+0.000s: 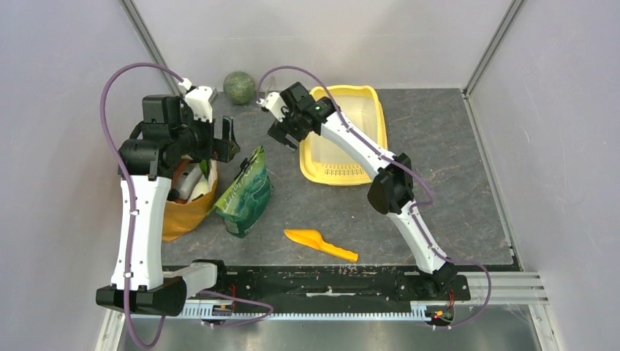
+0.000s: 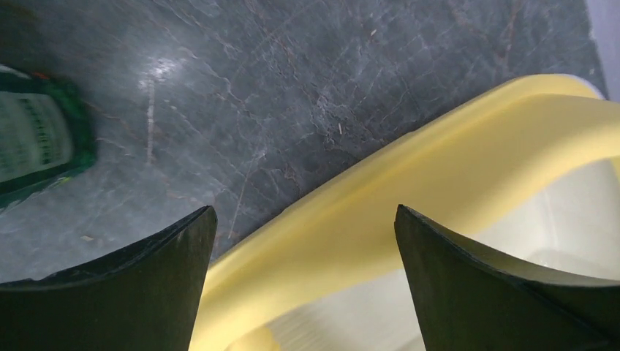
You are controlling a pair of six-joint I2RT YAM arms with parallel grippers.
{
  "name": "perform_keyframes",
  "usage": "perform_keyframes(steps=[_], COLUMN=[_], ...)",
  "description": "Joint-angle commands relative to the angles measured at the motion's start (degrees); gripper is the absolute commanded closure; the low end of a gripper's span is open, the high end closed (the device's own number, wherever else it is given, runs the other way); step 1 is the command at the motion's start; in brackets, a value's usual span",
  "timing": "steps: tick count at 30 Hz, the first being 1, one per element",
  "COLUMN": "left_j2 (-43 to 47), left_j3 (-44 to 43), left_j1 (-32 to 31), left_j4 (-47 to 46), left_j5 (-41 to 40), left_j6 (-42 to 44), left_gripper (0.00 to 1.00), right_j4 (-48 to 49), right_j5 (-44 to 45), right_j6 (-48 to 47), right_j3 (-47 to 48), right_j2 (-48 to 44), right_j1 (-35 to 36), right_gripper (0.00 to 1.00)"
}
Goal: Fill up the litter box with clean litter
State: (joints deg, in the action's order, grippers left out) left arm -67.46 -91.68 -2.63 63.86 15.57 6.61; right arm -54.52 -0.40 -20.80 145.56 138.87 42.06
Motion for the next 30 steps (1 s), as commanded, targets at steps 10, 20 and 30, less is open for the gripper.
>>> perform_keyframes(steps=[10, 20, 30], left_j2=[1.8, -2.6, -1.9], left_j3=[1.6, 2.6, 10.0], left_j1=[0.1, -0.5, -4.7], left_j4=[-0.3, 5.5, 3.8], left_j5=[4.3, 10.8, 0.7], left_j6=[-0.1, 11.5, 15.1], left_gripper=[0.00, 0.00, 0.10], right_j4=[8.7, 9.5, 5.1], right_j5=[6.8, 3.1, -11.9], right_j6=[-2.8, -2.6, 4.1], right_j3=[-14.9, -32.0, -38.7], right_j2=[-1.5, -14.0, -30.5], right_j1=[-4.0, -7.0, -8.0], right_gripper=[0.01, 0.01, 0.01])
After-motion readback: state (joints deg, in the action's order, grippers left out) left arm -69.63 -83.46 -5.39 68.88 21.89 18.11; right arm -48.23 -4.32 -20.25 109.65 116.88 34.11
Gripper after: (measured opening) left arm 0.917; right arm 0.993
